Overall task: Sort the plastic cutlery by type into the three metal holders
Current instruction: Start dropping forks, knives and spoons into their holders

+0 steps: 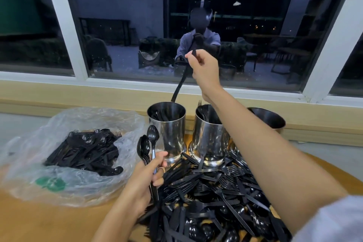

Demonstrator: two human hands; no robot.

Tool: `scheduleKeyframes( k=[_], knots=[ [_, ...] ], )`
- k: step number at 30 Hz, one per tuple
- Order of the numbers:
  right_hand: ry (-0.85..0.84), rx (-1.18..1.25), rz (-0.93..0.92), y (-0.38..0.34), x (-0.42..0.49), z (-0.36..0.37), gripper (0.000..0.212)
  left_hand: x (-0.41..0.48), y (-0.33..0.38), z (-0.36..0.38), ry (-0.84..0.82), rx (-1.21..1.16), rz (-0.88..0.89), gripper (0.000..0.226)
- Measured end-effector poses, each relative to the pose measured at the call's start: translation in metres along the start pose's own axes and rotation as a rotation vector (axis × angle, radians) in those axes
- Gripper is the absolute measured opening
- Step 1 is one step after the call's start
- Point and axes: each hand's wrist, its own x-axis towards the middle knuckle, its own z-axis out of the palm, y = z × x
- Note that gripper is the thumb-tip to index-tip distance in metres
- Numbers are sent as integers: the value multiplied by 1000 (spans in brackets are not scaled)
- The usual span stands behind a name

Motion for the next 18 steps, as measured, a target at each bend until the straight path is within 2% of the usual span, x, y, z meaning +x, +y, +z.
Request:
scheduleKeyframes(
  k=[2, 4, 6, 8, 10, 12, 13, 16, 18],
  knots=[
    [-7, -15, 20, 14, -4, 19, 21, -1, 1, -5, 5, -2, 0, 21],
    [-18, -36, 44, 32, -9, 31, 15, 0, 1, -10, 0, -5, -3, 23],
    [-113, -157, 84, 52, -15, 36, 8, 0, 2, -13, -5, -2, -4, 23],
    [-295, -379, 163, 68, -25, 36, 26, -1, 3, -13, -18, -6, -12, 21],
    [-283, -476, 162, 69, -35, 31, 43, -3, 4, -12, -40, -30, -25, 20],
    [-164, -423, 99, 54, -48, 23, 31, -6, 6, -9, -68, -53, -39, 21],
    [-179, -364, 123, 46, -56, 18, 25, -8, 6, -6, -81, -60, -44, 21],
    [-485, -231, 342, 26, -94, 3, 23, -14, 5, 6, -121, -27, -36, 23],
    [-596, -187, 434, 25, -120, -9, 19, -19, 1, 16, -157, 8, -39, 27]
  ],
)
